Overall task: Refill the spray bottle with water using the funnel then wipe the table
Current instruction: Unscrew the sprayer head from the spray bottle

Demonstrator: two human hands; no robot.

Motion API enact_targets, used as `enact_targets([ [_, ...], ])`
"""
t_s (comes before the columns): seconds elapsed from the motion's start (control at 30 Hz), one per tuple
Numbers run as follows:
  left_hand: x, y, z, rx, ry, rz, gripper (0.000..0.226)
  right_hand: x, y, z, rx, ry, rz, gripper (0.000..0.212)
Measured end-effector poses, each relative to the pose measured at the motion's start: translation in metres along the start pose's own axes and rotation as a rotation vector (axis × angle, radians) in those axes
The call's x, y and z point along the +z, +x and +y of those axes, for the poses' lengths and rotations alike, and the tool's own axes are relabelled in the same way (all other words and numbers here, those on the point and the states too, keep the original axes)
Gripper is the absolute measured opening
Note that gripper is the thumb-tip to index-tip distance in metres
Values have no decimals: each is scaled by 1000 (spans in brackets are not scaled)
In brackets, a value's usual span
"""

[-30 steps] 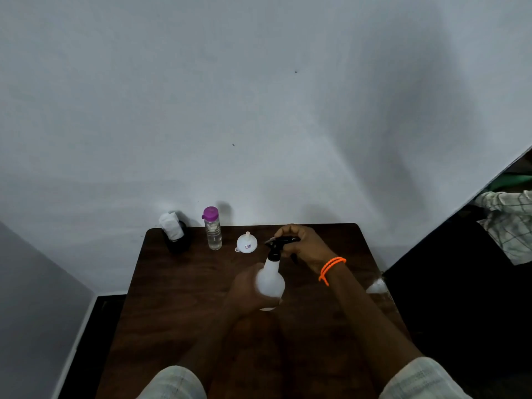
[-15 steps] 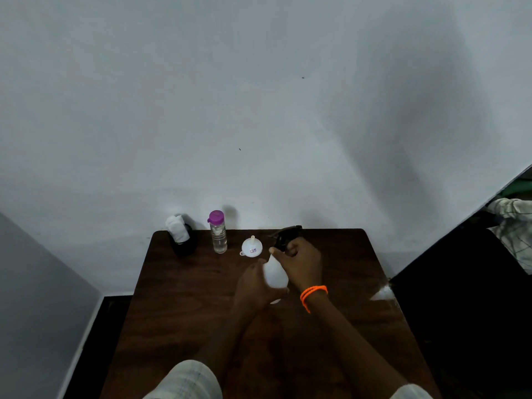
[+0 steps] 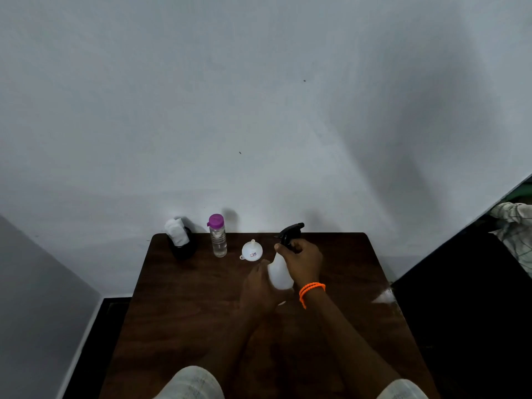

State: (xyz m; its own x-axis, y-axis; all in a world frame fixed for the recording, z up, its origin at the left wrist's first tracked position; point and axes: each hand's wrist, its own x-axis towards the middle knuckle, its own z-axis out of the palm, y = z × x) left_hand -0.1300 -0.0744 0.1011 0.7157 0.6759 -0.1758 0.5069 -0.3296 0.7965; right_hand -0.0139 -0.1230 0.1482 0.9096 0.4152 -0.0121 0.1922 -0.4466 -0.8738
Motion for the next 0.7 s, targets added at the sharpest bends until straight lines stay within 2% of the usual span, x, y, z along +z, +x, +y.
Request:
enact_targets([
  [0.1,3,7,-14,-1,-48,18,92,-5,6,3,2,52,-135,25],
  [0.2,-7,6,-15,19,-57,23,78,-14,14,7,-21,129,-344,21],
  [0.3,-14,8,-14,45,-57,-25,69,-21,17,8,27,247,-464,19],
  [0.37,-15,10,-13,65,-55,-40,67,-21,17,7,28,257,-463,23],
  [0.47,-10,12,-12,79,-49,-31,72,-17,16,6,-6,167,-334,41],
  [0.53,-6,14,-12,87,-41,-28,79,-14,17,6,0,159,-239,44],
  [0.6,-3,16,-13,103,-26,-27,82,-13,20,6,-7,171,-201,40],
  [0.7,-9,14,-6,92,-46,6,76,-17,22,1,17,297,-317,24],
])
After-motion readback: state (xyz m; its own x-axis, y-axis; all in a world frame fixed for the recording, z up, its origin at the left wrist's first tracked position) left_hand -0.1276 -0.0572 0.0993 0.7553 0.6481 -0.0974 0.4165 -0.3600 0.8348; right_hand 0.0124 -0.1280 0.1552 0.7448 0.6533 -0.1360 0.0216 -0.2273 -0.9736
